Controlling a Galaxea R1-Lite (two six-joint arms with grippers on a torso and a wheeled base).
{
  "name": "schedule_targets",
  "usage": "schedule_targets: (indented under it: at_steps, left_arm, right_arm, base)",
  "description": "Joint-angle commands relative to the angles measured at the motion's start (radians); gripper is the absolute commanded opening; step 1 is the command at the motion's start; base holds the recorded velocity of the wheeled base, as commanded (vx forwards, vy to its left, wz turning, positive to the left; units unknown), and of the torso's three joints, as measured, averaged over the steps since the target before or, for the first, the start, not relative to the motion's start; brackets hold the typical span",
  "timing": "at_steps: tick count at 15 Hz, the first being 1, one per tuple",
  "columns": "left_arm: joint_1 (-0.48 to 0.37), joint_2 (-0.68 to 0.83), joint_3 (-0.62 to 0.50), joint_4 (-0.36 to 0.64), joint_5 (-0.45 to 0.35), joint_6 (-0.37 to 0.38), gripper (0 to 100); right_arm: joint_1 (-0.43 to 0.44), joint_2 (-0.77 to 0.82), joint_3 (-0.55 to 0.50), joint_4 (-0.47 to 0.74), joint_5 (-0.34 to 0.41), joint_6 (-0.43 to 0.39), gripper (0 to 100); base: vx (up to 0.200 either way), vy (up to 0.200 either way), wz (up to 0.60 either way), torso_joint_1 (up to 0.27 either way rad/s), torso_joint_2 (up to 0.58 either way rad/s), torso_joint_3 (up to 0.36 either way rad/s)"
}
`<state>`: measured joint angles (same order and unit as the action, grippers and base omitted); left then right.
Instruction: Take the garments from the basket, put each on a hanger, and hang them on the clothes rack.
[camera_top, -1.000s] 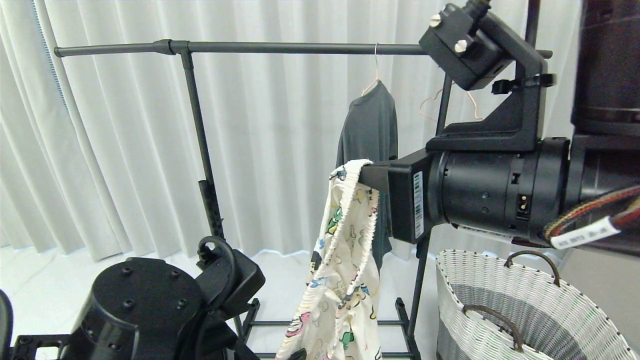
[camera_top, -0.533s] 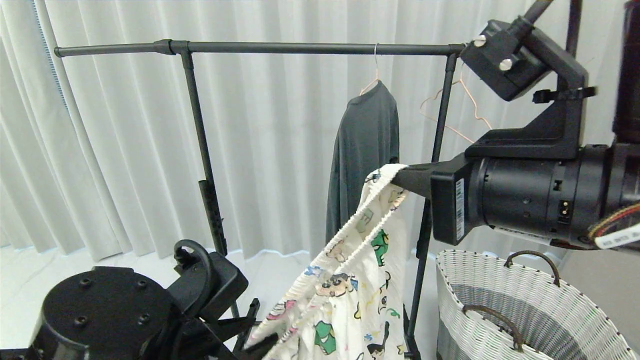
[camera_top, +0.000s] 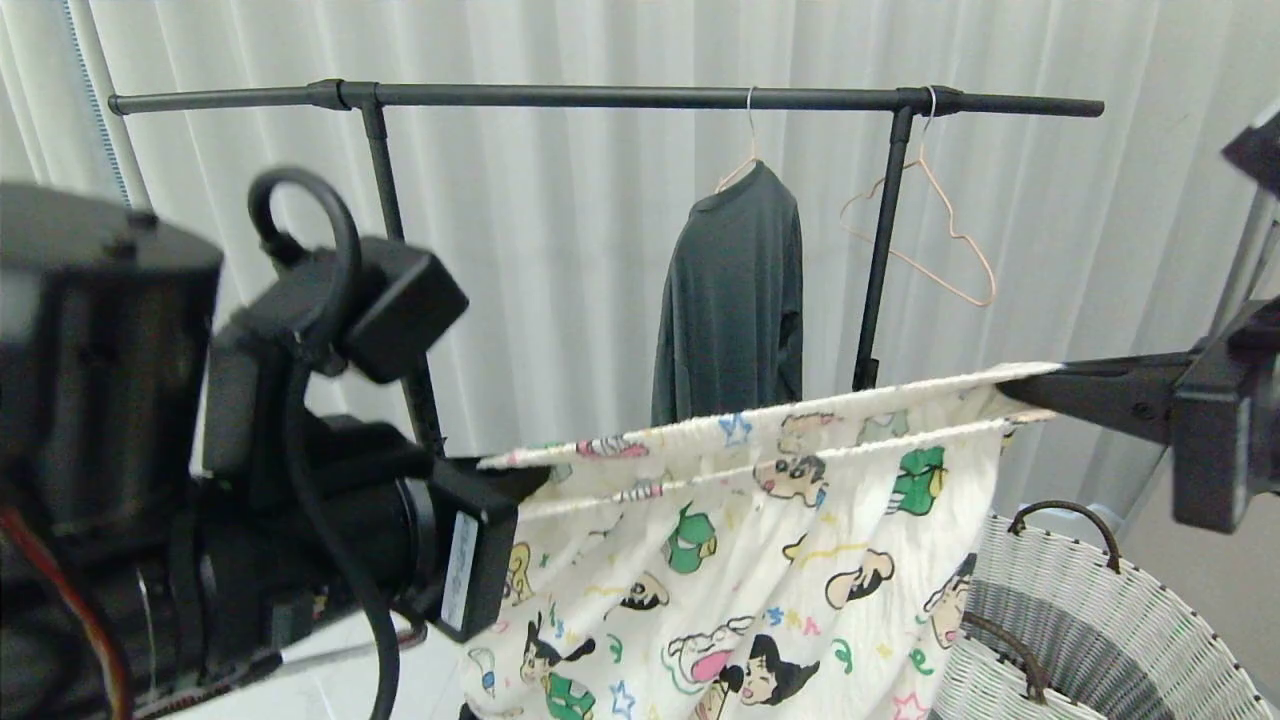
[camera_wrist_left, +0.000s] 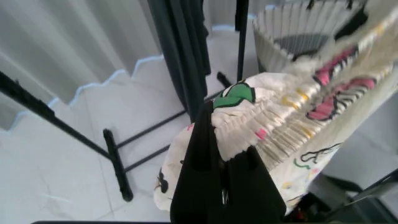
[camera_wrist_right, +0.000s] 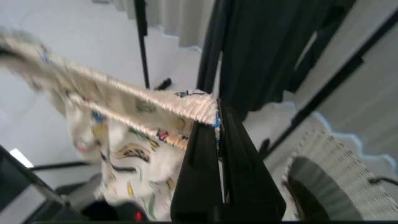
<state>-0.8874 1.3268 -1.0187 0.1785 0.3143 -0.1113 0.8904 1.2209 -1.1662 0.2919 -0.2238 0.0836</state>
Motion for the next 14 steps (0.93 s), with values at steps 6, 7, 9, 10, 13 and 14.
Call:
schedule_targets:
  at_steps: [6, 7, 9, 10, 13, 14]
  left_arm:
    - [0.047, 0.239, -0.863, 0.544, -0.172, -0.002, 0]
    - [0.053, 0.258, -0.863, 0.544, -0.161, -0.001, 0]
    - [0.068, 0.279, -0.862, 0.541, -0.132, -0.005, 0]
    - [0.081, 0.284, -0.867, 0.541, -0.132, -0.004, 0]
    - [0.088, 0.284, -0.868, 0.487, -0.135, 0.002, 0]
    - [0.088, 0.285, -0.868, 0.461, -0.136, 0.004, 0]
  right_arm:
    - [-0.179, -0.009, -0.207, 0.056, 0.101, -0.111, 0]
    - [-0.217, 0.0, -0.23, 0.061, 0.127, -0.119, 0]
    - [-0.294, 0.008, -0.268, 0.118, 0.179, -0.154, 0]
    - [-0.327, 0.006, -0.293, 0.17, 0.207, -0.174, 0]
    - [-0.36, -0.009, -0.44, 0.409, 0.343, -0.185, 0]
    - [-0.36, -0.014, -0.478, 0.486, 0.4, -0.185, 0]
  base:
    - [0.0, 0.0, 0.0, 0.0, 0.0, 0.0]
    - [0.0, 0.0, 0.0, 0.0, 0.0, 0.0]
    - [0.0, 0.0, 0.0, 0.0, 0.0, 0.0]
    - [0.0, 0.0, 0.0, 0.0, 0.0, 0.0]
    - [0.0, 0.0, 0.0, 0.0, 0.0, 0.0]
    - [0.0, 0.0, 0.0, 0.0, 0.0, 0.0]
